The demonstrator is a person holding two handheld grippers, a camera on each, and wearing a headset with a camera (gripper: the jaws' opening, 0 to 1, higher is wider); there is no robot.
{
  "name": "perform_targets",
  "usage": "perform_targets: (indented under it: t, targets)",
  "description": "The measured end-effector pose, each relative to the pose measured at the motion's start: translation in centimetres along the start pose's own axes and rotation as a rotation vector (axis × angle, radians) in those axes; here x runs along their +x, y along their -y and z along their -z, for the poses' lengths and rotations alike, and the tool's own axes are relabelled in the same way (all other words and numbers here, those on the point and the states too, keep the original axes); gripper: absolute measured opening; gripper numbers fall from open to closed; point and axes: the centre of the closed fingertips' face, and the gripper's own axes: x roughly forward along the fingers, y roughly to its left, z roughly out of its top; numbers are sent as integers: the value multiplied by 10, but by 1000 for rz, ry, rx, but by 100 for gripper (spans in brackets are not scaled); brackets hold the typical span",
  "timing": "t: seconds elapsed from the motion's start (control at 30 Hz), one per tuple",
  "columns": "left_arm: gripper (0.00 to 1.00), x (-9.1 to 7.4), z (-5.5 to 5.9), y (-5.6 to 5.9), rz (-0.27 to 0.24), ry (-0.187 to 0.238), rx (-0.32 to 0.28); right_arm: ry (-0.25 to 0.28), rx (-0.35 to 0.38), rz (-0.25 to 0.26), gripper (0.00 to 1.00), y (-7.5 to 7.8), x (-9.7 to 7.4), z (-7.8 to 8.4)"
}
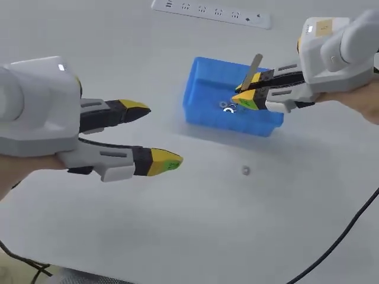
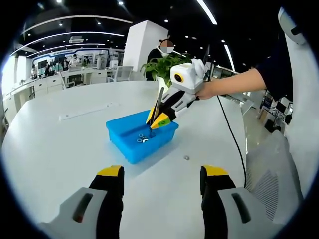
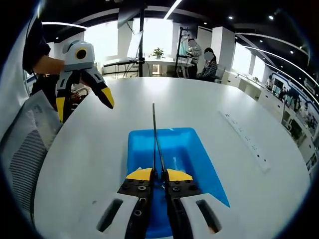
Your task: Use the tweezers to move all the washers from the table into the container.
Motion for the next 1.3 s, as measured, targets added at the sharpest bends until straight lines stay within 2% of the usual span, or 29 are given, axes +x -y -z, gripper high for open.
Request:
perform_targets:
  t: [0.13,0.23,0.3,0.47,0.53,0.63,0.67,0.7,0.77,0.8,0.9,1.03,1.13,1.2,1.3]
  targets:
    - [67,2,-3,0,1,9,0,-11,-3,5,9,1,0,1]
    - [68,7,-13,-2,17,24,-1,-16,-2,14,9,4,0,1]
    - [68,12,-23,-7,20,18,29,-17,-5,17,9,4,-1,0]
    - [67,22,-53,-23,28,62,64,-29,-11,13,9,1,-2,0]
    - [67,26,-65,-25,35,84,77,-32,-14,9,9,-1,-3,-1]
    - [68,32,-78,-28,42,95,96,-33,-17,5,9,-5,-5,-3]
    - [68,33,-85,-27,55,116,112,-30,-16,5,9,-5,-6,-5]
    - [71,34,-94,-21,90,155,119,-28,-16,5,9,-6,-6,-6]
    - [77,36,-106,-18,109,197,80,-18,-13,1,9,-8,-8,-10]
    - [77,36,-107,-18,108,194,89,-15,-14,-1,9,-8,-8,-11]
    - [69,42,-105,-20,99,137,172,-16,-22,-2,9,-10,-9,-14]
    - [64,50,-108,-18,125,142,159,-9,-26,-3,9,-13,-9,-18]
    - [54,57,-111,-18,132,152,174,-5,-31,-9,9,-15,-9,-21]
    - [52,64,-109,-19,143,144,160,-3,-31,-12,9,-17,-9,-23]
    - [46,74,-108,-14,177,133,164,-4,-39,-19,9,-19,-8,-25]
